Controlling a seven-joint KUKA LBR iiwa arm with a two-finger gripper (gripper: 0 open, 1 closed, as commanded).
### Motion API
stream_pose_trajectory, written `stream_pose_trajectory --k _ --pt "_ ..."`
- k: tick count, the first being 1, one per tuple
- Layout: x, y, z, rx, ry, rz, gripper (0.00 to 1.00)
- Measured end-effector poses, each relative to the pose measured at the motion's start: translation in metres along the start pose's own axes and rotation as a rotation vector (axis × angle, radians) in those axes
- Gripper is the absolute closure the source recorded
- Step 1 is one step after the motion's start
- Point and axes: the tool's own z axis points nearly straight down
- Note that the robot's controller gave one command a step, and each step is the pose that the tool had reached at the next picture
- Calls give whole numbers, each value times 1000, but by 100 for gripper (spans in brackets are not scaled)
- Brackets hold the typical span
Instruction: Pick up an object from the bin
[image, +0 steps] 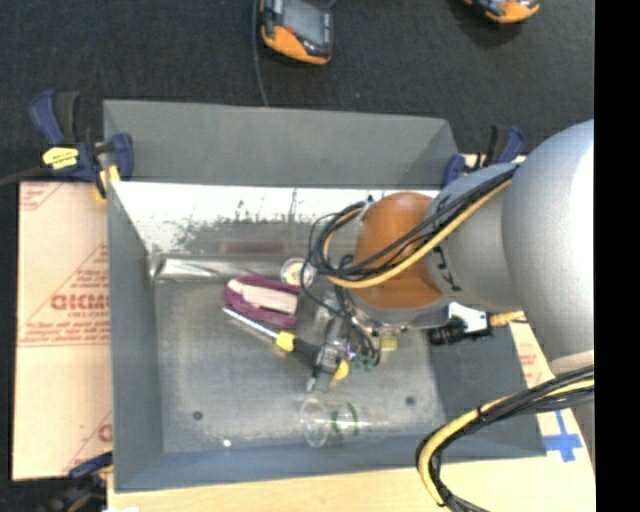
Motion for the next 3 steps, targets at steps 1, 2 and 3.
stream_pose_trajectory --k 1,2,3 --pt "3 6 -1 1 0 -20 100" --pt "3 6 -1 1 0 -20 100" --pt "3 5 -10 0 -1 -19 100"
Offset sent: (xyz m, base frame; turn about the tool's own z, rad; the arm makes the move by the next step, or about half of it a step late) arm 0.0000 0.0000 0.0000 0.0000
